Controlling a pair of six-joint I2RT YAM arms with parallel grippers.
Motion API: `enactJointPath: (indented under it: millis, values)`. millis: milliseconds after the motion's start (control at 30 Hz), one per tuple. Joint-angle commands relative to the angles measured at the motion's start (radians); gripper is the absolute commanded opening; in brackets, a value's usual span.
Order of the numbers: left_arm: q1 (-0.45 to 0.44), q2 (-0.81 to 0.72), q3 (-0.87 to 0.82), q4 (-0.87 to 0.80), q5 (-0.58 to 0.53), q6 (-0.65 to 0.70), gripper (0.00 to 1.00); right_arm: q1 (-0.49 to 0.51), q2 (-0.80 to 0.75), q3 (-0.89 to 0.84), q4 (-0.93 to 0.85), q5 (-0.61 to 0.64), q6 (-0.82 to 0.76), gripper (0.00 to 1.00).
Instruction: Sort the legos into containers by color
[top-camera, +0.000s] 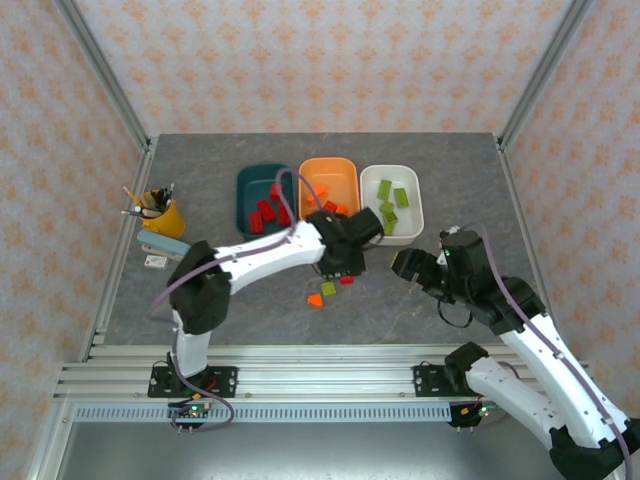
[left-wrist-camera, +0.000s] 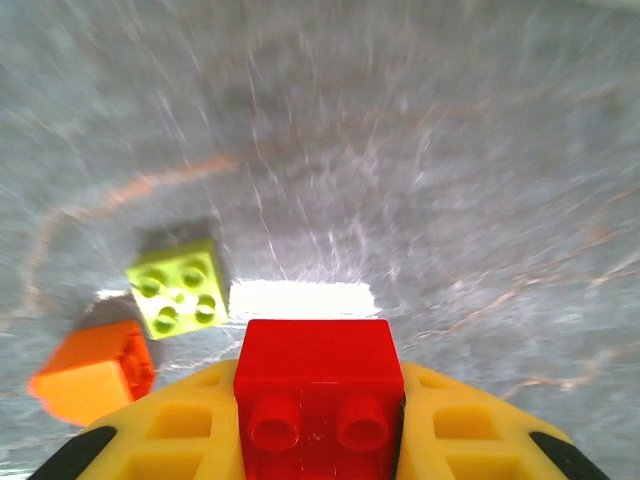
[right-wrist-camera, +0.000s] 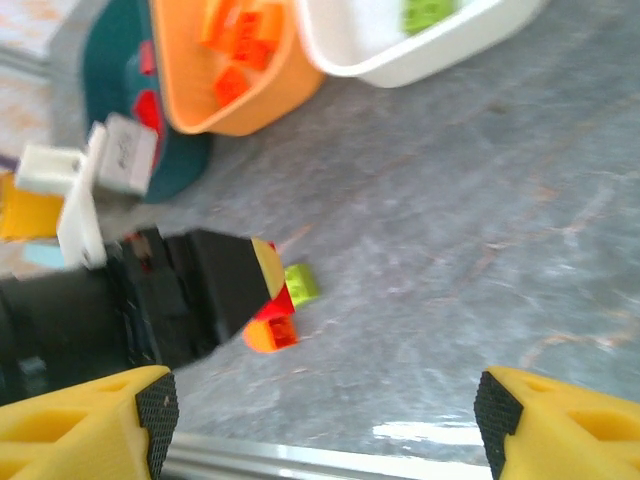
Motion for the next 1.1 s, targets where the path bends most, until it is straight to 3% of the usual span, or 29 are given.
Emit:
enactJointPath:
  millis: [0,200,433,633,733,1067]
  values:
    - [0.110,-0.071,0.056,-0.096,-0.066,0.110,0.19,0.007,0.059,-0.017,0.199,-0.144,-0.050,0.80]
    - [0.353,-0.035,0.147,-0.109,-0.062,0.286,0.20,0.136,0.348,0.111,0.301,-0.115,-0.118,0.79]
    - [0.564,0.170,0.384,-0.118,-0.104,0.414,0.20,0.173,0.615,0.208,0.556,-0.113,-0.072,0.79]
    - [0.629,0.371,0.594,-0.157,-0.242,0.450,0.20,0.179,0.798,0.330,0.665,-0.102,-0.055,0.80]
    - [0.654,0.441,0.645,-0.141,-0.253,0.428,0.20,0.179,0.857,0.394,0.653,-0.095,-0.052,0.79]
    - [0.664,0.570,0.718,-0.167,-0.338,0.423,0.25,0.184,0.911,0.426,0.567,-0.083,-0.062,0.79]
